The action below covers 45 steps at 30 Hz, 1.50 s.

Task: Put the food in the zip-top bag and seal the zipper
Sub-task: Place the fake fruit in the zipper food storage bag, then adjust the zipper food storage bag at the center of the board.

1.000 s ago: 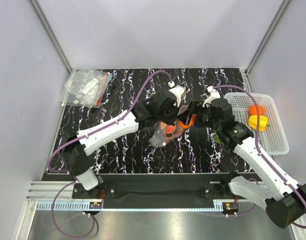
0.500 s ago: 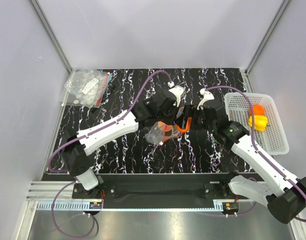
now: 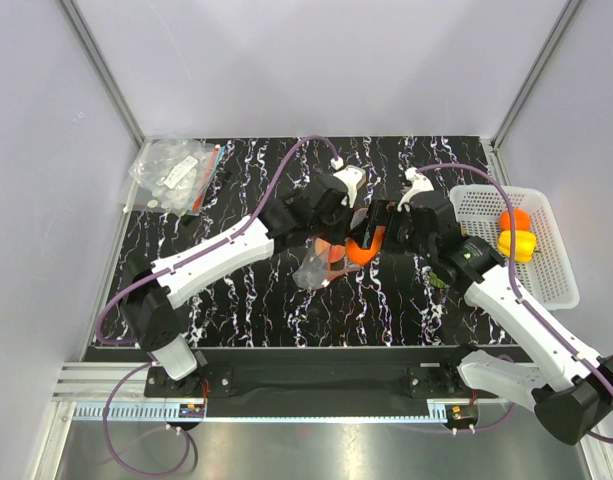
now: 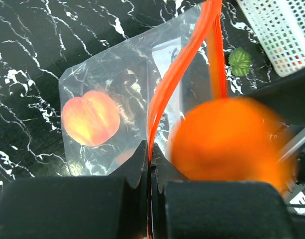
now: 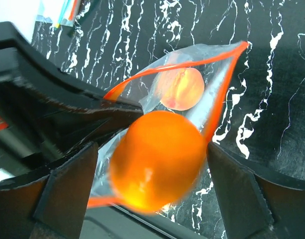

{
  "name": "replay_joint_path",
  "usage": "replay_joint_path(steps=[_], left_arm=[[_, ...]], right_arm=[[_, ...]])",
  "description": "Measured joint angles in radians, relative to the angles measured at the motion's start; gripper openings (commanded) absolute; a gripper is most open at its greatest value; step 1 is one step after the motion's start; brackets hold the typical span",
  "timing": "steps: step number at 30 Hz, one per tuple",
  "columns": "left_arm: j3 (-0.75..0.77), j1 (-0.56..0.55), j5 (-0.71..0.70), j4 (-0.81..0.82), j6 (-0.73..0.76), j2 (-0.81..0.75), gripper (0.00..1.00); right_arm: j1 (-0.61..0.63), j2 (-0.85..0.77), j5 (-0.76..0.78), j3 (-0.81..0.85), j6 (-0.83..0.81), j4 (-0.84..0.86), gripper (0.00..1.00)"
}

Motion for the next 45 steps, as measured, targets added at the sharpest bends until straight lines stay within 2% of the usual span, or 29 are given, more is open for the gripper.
replay_joint_path(steps=[12,13,15,21,28,29,30,32,34,38,45], left_arm=[[0.002,0.019,0.064,0.0,-0.003,0.0,0.0],[0.002,0.024,0.068,0.0,-0.003,0.0,0.0],[0.001,0.033,0.073,0.001,-0.003,-0.003,0.0],[-0.006,0.053,0.077,0.002,-0.003,-0.026,0.0],[-0.021,0.056,0.082,0.005,-0.003,-0.051,0.0],[-0.022,0.056,0.084,0.004,-0.003,-0.051,0.0],[-0.024,0.056,0.084,0.005,-0.003,-0.051,0.0],[-0.025,0.056,0.084,0.005,-0.003,-0.051,0.0],[-0.026,0.057,0.082,0.003,-0.001,-0.052,0.0],[-0.026,0.069,0.055,-0.015,0.011,-0.06,0.0],[0.0,0.132,-0.085,-0.101,0.035,-0.122,0.0]], right_arm=[[0.007,0.047,0.008,0.02,0.03,-0.012,0.86],[0.008,0.041,0.018,0.023,0.032,-0.017,0.76],[0.008,0.022,0.045,0.032,0.034,-0.034,0.7],[0.008,-0.01,0.117,0.096,0.047,-0.121,0.7],[0.008,0.034,0.132,0.08,0.087,-0.131,0.69],[0.008,0.05,0.131,0.076,0.093,-0.124,0.65],[0.008,0.063,0.13,0.073,0.095,-0.119,0.51],[0.008,0.097,0.131,0.073,0.101,-0.108,0.32],[0.008,0.125,0.131,0.073,0.113,-0.104,0.15],[0.008,0.174,0.116,0.104,0.122,-0.105,0.05],[0.015,0.269,0.034,0.237,0.115,-0.063,0.01]])
